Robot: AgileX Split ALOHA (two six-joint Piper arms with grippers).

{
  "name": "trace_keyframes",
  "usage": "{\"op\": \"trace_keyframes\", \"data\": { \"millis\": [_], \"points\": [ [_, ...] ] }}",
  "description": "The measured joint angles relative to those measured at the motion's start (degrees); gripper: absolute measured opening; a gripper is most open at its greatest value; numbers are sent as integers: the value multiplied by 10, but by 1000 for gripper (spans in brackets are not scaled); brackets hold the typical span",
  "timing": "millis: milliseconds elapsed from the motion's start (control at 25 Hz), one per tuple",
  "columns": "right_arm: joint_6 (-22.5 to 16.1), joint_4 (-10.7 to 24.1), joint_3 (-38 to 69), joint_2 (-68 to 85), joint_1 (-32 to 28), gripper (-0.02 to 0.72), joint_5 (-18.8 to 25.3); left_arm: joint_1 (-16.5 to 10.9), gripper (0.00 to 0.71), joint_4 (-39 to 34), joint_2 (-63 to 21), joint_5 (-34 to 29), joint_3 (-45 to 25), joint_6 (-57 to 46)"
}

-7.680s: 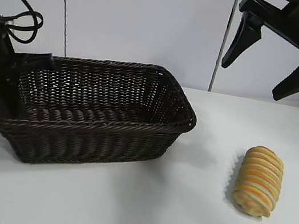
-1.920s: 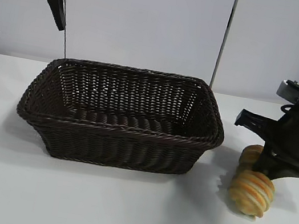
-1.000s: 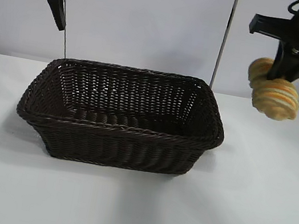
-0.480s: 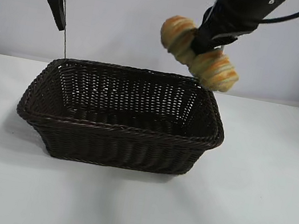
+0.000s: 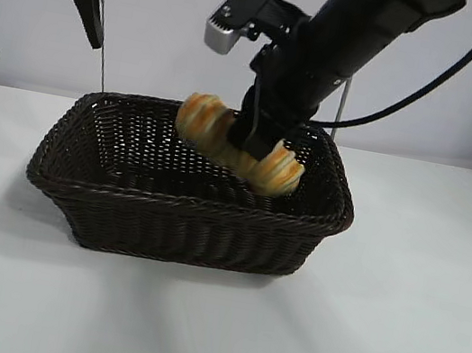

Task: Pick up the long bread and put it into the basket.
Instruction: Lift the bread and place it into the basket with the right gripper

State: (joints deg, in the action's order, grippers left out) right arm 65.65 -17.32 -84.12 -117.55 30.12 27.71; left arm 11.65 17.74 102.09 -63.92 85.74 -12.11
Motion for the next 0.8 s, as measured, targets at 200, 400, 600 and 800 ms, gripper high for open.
{"op": "trace_keyframes", "data": {
  "millis": [200, 400, 600, 800],
  "points": [
    [-2, 0, 0, 1, 0, 370, -6, 0, 694, 0, 0, 0, 0, 0],
    [-17, 0, 0, 8, 0, 662, -6, 0, 694, 0, 0, -1, 0, 0],
    [-88, 12, 0, 40, 0, 688, -5, 0, 694, 0, 0, -1, 0, 0],
    [-301, 88, -12, 77, -9, 693, 44, 0, 694, 0, 0, 0, 0, 0]
  ]
}}
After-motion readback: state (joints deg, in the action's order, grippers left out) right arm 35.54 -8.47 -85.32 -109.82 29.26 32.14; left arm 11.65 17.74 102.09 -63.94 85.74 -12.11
